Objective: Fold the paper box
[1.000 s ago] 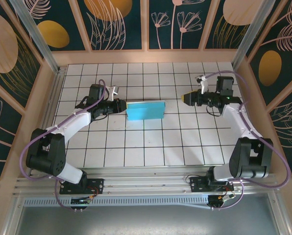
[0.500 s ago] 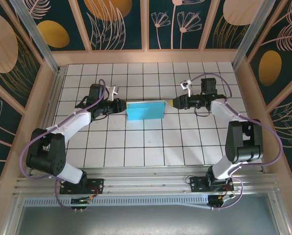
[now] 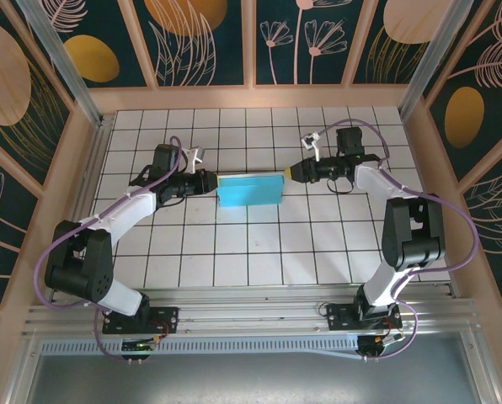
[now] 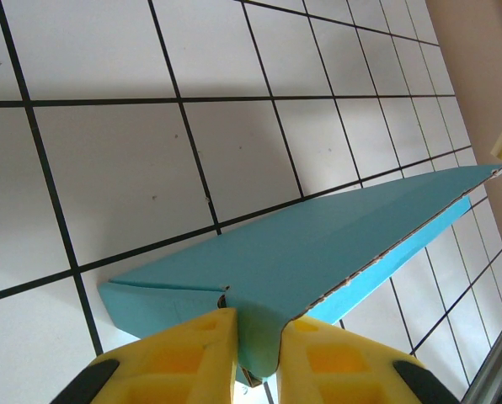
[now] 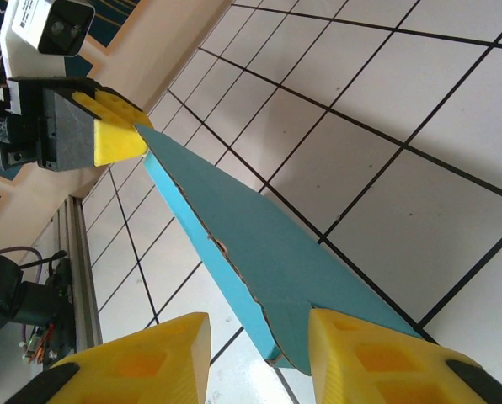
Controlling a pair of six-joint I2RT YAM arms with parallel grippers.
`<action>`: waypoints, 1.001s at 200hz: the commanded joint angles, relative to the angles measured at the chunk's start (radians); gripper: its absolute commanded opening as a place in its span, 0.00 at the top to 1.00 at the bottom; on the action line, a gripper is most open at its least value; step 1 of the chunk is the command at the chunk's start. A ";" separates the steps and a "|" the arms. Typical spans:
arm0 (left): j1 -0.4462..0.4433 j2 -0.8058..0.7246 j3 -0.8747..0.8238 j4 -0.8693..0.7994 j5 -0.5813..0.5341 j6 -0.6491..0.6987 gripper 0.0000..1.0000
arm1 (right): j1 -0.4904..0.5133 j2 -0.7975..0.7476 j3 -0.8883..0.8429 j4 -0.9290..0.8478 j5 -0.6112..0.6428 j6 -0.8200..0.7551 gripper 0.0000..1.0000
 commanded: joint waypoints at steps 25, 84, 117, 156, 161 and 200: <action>-0.007 0.020 0.008 -0.046 0.017 0.007 0.81 | 0.012 0.029 0.024 -0.030 0.005 -0.029 0.68; -0.008 0.021 0.008 -0.048 0.018 0.007 0.81 | 0.018 0.047 0.028 -0.028 0.017 -0.029 0.77; -0.006 0.023 0.008 -0.045 0.021 0.004 0.81 | 0.021 0.049 0.030 -0.031 0.018 -0.025 0.84; -0.007 0.026 0.005 -0.043 0.023 0.003 0.81 | 0.029 0.050 0.033 -0.038 0.018 -0.012 0.90; -0.007 0.026 0.003 -0.042 0.024 0.003 0.81 | 0.030 0.050 0.033 -0.038 0.020 -0.010 0.91; -0.007 0.028 0.003 -0.039 0.028 0.001 0.81 | 0.048 0.046 0.033 -0.024 0.038 0.025 0.94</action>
